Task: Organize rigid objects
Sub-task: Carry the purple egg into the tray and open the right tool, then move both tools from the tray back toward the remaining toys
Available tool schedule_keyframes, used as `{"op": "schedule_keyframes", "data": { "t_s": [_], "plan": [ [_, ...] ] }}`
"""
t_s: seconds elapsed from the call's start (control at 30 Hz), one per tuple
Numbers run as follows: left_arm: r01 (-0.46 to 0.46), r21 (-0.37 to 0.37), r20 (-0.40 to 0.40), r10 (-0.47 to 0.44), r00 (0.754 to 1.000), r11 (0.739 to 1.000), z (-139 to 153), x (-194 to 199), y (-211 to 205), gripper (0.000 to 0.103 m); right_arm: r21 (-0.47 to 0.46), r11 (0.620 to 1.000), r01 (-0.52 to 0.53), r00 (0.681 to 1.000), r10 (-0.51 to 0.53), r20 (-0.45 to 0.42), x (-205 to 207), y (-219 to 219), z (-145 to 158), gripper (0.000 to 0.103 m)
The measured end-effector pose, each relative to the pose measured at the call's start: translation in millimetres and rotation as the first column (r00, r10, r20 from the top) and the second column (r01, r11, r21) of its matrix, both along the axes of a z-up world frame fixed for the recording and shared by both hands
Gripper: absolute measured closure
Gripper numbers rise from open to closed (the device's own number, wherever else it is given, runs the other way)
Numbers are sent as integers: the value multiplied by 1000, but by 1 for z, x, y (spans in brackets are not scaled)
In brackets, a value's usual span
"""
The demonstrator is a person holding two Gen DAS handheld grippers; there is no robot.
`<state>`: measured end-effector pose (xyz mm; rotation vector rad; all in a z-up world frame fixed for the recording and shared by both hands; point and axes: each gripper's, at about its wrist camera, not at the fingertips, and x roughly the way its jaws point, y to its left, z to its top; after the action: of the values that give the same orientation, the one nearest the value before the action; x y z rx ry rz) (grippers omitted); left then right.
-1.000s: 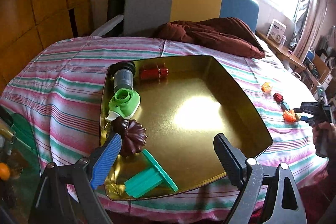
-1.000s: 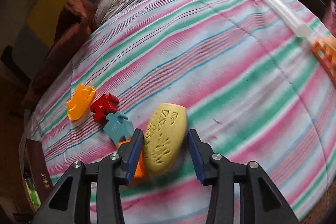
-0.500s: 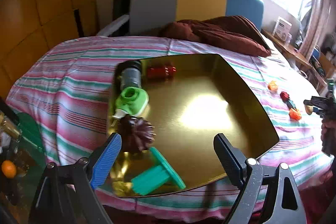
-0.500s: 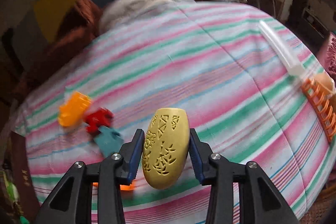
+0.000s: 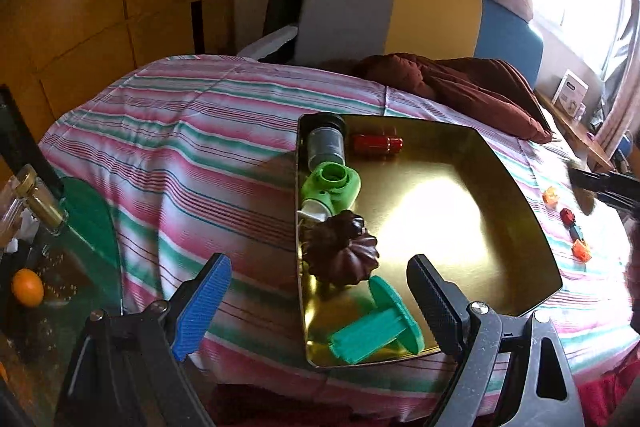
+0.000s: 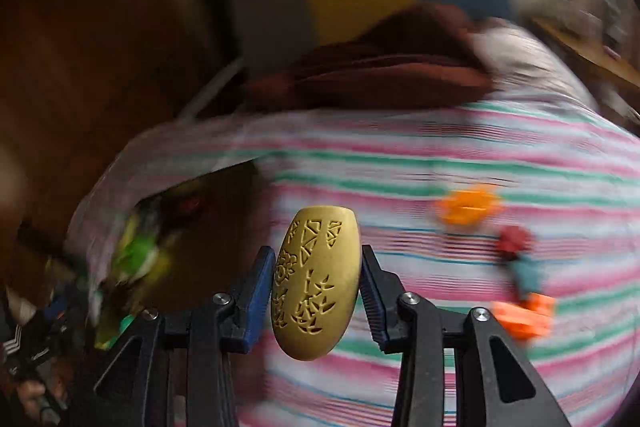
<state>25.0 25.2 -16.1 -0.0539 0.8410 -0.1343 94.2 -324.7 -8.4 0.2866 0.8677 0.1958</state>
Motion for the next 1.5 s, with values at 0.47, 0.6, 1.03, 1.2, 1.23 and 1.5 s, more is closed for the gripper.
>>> {"op": "schedule_keyframes", "data": {
  "t_s": [0.47, 0.6, 1.03, 1.2, 1.23, 1.5],
  "plan": [
    [-46, -25, -1, 46, 999, 999, -9, -6, 29, 13, -17, 983, -184, 966, 178, -189, 77, 162, -63, 61],
    [-52, -34, -5, 52, 999, 998, -11, -6, 33, 13, 20, 986, -166, 968, 167, -188, 96, 177, -68, 61],
    [-55, -41, -10, 55, 998, 998, -15, -6, 36, 13, 13, 983, -181, 969, 181, -166, 106, 196, -63, 59],
    [-48, -32, 3, 49, 999, 998, -10, -9, 33, 13, -28, 979, -200, 974, 195, -114, 85, 189, -46, 59],
    [-46, -30, 6, 46, 999, 998, -9, -10, 32, 13, -40, 978, -204, 975, 199, -102, 79, 187, -42, 59],
    [-14, -1, 29, 14, 999, 1000, 0, -14, 18, 13, -141, 967, -211, 978, 209, -29, 34, 157, -24, 58]
  ]
}}
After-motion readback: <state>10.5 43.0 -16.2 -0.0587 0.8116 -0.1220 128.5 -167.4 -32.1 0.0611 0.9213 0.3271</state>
